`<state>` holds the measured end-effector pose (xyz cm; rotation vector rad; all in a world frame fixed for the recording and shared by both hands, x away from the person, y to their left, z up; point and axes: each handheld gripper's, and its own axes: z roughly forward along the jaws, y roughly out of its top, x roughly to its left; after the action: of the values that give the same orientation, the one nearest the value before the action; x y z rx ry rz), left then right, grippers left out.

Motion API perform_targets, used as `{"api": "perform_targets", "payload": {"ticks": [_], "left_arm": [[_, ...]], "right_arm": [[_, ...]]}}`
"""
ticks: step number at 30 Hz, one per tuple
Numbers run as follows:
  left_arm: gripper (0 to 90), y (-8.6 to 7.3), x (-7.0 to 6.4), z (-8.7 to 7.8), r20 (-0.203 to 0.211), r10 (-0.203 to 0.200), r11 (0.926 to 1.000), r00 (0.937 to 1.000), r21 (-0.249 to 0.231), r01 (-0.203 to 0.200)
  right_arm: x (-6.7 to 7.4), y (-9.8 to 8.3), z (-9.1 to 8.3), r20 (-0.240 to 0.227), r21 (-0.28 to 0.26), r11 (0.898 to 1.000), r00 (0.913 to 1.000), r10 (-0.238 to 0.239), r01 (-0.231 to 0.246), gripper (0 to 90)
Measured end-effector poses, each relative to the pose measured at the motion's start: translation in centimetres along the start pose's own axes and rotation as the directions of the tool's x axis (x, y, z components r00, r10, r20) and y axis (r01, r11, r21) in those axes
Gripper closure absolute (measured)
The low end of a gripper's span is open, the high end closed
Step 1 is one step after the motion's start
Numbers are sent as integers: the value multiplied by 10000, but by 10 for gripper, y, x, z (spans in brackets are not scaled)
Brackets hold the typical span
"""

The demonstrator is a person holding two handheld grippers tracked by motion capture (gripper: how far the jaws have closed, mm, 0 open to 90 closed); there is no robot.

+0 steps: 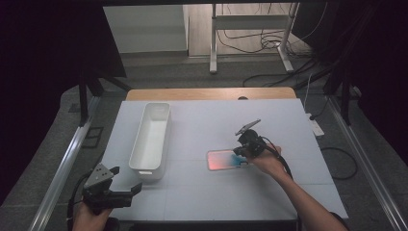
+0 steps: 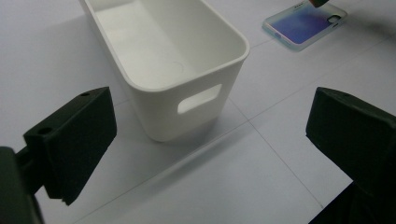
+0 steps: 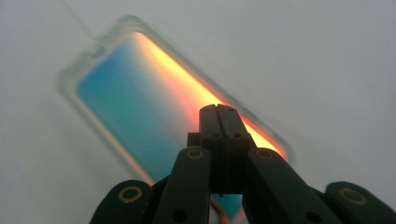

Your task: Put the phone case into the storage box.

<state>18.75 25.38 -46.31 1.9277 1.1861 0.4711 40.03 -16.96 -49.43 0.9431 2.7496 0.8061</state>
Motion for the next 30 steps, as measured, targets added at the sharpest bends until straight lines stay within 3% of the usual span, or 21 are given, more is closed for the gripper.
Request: {"api": "perform_targets", "payload": {"ticks": [8,13,18,30], "left_arm": [[27,0,0,0,-2,15,10000,10000,12,-15],[27,0,-1,0,-20,48,10000,10000,12,-48],[27,0,-1,0,-29,69,10000,10000,-3,-69],[27,0,-2,0,-39,112,9999,9999,20,-112]], "right_arm": [[46,15,20,-875,112,9968,9931,-777,790,896],[59,18,29,-795,189,9937,9909,-1090,1108,896],[63,18,33,-807,299,9927,9902,-1138,1166,897],[68,6,23,-1088,557,9910,9874,-1152,1218,896]]}}
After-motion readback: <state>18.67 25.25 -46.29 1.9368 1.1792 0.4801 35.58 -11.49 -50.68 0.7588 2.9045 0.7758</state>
